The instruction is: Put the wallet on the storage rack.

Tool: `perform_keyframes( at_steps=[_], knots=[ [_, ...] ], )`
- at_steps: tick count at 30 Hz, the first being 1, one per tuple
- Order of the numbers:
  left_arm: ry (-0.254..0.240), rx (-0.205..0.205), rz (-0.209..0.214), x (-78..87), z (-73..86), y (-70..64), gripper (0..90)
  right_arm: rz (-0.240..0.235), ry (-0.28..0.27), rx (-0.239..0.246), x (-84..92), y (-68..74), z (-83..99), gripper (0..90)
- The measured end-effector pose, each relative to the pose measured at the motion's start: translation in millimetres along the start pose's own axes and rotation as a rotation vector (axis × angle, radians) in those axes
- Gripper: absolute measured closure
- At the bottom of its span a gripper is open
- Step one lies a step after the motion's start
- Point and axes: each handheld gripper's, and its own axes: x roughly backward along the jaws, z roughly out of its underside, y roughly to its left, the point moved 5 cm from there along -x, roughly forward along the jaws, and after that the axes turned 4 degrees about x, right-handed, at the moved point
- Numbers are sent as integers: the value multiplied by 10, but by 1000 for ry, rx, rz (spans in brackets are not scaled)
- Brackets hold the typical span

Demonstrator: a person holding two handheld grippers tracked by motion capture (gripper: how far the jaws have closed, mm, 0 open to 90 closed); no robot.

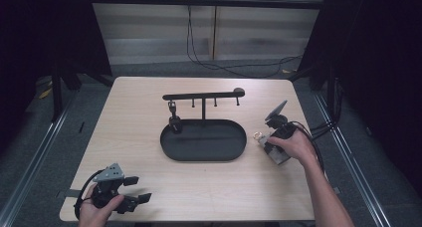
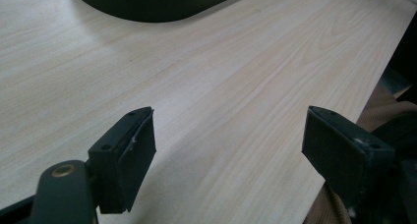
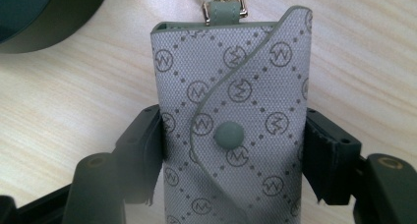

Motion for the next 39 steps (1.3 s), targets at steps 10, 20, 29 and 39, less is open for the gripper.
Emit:
perform_keyframes(
  at_steps=[10, 20, 29, 39],
  knots=[
    [-4, 7, 4, 9, 6, -3, 204, -35, -12, -21, 82, -31, 47, 331],
    [0, 7, 11, 6, 13, -3, 204, -16, -16, -14, 225, 0, 11, 333],
    [8, 11, 17, 0, 18, 3, 200, -9, -5, -10, 341, 26, 19, 334],
    [8, 11, 22, 1, 17, -1, 200, -5, -8, -14, 435, 50, -2, 334]
  ],
)
